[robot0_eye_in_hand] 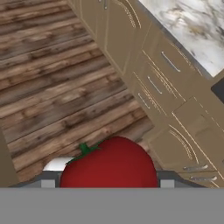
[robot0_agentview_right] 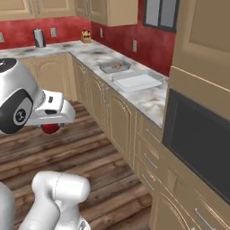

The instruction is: Place one tomato and one chicken drumstick in each tupperware on the nearby counter, to pack two identical lunches.

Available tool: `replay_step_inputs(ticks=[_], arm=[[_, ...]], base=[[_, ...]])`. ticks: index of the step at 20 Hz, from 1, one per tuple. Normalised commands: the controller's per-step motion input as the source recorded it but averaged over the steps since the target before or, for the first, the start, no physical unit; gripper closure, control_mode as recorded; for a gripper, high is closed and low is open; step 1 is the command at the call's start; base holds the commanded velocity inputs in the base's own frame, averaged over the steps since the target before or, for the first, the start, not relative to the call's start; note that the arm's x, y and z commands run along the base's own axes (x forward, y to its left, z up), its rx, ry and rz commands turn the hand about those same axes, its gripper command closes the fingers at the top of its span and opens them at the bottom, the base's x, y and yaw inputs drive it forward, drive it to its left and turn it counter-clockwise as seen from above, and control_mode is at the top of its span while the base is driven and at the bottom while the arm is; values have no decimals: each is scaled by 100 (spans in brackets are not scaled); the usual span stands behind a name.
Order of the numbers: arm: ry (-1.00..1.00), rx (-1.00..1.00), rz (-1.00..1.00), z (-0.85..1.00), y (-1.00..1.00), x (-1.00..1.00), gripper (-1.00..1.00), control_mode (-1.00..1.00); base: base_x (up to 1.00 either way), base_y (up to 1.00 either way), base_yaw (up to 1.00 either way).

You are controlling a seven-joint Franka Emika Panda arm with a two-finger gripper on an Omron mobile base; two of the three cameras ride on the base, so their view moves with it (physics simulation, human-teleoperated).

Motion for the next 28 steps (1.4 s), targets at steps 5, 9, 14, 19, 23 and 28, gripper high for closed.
replay_step_inputs(ticks=[5,9,14,19,23,28], arm=[[0,0,0,0,0,0,100,100],[0,0,0,0,0,0,100,100],[0,0,0,0,0,0,100,100],[0,0,0,0,0,0,100,100],[0,0,0,0,0,0,100,100],[0,0,0,0,0,0,100,100]], base=[[100,41,11],[100,10,33],[100,0,50],[100,0,25],[76,0,-13],[74,0,-26]])
